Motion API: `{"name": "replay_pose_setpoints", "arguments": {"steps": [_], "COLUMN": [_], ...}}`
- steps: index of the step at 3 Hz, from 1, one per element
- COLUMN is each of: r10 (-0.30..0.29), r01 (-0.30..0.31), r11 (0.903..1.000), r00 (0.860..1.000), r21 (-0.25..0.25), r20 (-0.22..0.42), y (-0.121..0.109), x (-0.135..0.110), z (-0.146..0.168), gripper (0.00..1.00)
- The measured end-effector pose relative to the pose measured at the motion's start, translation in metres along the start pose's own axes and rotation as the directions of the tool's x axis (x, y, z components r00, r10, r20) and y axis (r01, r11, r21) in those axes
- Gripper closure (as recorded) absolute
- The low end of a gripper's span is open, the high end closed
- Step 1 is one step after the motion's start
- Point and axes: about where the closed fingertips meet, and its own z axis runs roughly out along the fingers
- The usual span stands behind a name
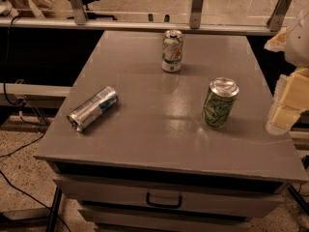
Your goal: Knock 7up can over
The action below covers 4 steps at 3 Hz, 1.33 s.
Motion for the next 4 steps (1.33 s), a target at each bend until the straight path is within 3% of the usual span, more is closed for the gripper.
{"name": "replay_pose_setpoints", "arguments": {"steps": [1,2,3,4], "r10": [0.0,-0.028,-0.073,-0.127], "r01": [0.0,0.027,0.062,0.092], "r11": [1.0,0.9992,0.9943,0.9847], "r00": [1.0,0.999,0.99,0.961], "r21": [0.0,0.029,0.087,0.148], "r20": [0.0,0.037,0.124,0.247], "y": [0.0,-0.02,-0.06,-0.111], "x": [0.0,-0.009,-0.023,-0.05], "z": [0.0,-0.002,-0.004,-0.003], "gripper": [0.0,0.0,0.0,0.0]}}
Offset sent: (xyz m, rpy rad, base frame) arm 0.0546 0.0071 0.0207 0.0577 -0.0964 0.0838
